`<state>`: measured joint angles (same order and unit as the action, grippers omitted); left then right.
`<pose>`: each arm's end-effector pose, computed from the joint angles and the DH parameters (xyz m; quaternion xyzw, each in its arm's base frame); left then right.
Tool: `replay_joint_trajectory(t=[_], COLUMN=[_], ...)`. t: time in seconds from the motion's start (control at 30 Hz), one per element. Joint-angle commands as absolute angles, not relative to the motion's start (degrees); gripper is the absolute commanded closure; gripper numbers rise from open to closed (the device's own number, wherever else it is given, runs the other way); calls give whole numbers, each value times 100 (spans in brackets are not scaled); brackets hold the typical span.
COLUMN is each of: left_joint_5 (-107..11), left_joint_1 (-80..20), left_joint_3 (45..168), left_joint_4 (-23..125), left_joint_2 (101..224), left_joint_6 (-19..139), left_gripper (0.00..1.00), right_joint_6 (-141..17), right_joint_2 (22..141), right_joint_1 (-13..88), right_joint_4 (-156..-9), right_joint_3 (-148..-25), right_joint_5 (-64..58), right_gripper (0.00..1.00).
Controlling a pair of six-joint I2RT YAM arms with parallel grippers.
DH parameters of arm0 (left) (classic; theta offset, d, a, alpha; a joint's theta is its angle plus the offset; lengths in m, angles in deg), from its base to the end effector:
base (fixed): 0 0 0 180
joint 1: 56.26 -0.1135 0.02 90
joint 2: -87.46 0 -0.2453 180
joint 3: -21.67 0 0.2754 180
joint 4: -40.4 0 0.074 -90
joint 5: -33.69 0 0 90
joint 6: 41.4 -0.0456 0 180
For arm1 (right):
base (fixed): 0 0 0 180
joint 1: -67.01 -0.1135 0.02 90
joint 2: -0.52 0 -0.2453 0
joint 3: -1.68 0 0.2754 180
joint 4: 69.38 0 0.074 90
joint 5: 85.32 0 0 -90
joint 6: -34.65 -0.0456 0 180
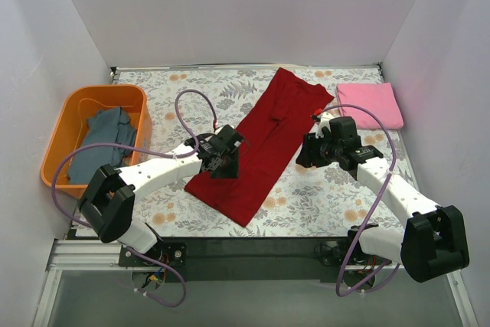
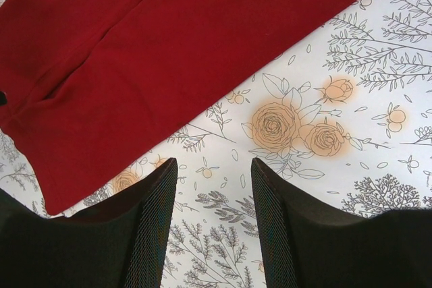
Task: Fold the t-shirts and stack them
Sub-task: Fold the tshirt
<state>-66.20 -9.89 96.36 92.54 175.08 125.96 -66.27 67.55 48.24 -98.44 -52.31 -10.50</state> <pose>0.2322 -0.2323 0.1891 -0.2778 0.9325 -0.1499 0.1756 0.2614 0.1014 0.1981 -0.1155 0.9001 0.2198 0.3580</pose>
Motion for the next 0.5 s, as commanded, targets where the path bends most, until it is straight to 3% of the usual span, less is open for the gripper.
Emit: replay_joint_trajectory(t=[0.0, 0.47], left_joint_5=[-6405, -5957], left_joint_1=[-959, -959], left_joint_3=[9183, 8506], left_joint_4=[9658, 9553], left_joint_2=[17167, 17061], left_joint_6=[12656, 12471], left_gripper=[62, 73], right_joint_6=[-6546, -6563], right_joint_2=[6706, 6714], right_joint_1=[4811, 4811], right_joint_4=[-9691, -9691], right_joint_3=[-5230, -5195], right_joint_5=[-1158, -1184], right_gripper=[53, 53])
